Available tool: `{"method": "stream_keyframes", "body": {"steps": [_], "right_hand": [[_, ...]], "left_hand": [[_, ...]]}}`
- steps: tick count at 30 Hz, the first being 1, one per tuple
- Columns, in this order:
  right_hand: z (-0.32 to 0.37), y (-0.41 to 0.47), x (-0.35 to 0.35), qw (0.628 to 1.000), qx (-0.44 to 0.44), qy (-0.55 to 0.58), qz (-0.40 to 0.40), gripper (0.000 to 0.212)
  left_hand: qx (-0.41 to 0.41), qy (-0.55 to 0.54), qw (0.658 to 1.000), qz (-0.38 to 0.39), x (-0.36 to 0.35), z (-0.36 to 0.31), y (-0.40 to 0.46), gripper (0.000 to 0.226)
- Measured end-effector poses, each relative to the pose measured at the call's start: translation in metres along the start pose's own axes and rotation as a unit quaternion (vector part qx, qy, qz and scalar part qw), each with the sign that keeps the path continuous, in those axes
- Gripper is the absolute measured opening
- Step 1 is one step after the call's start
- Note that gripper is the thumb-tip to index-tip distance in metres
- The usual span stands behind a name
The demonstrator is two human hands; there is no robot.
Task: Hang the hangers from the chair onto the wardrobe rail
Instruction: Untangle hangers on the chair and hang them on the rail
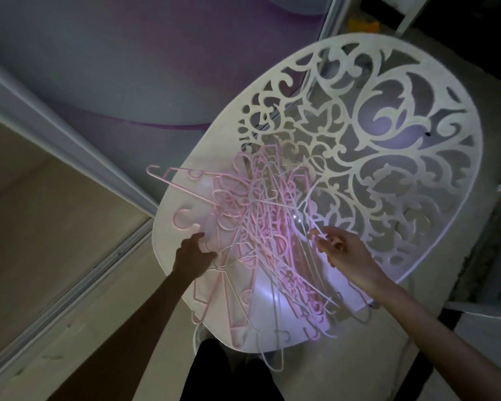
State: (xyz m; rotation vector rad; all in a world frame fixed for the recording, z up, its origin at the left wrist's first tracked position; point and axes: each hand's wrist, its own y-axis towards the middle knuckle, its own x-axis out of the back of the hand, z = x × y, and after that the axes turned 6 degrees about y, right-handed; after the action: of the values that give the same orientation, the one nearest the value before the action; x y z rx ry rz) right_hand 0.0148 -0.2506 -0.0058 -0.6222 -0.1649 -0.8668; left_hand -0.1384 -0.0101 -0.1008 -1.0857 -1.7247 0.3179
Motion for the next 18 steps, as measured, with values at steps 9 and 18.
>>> {"method": "stream_keyframes", "body": {"steps": [9,18], "right_hand": [[0.038,0.046,-0.055,0.994,-0.021,0.107,-0.002,0.013],[-0.002,0.028,-0.029,0.985,-0.063,0.153,-0.052,0.025]], "left_hand": [[0.107,-0.076,0.991,0.01,0.004,0.056,-0.006,0.065],[0.156,-0.125,0.975,-0.095,0.005,0.061,0.001,0.038]]}}
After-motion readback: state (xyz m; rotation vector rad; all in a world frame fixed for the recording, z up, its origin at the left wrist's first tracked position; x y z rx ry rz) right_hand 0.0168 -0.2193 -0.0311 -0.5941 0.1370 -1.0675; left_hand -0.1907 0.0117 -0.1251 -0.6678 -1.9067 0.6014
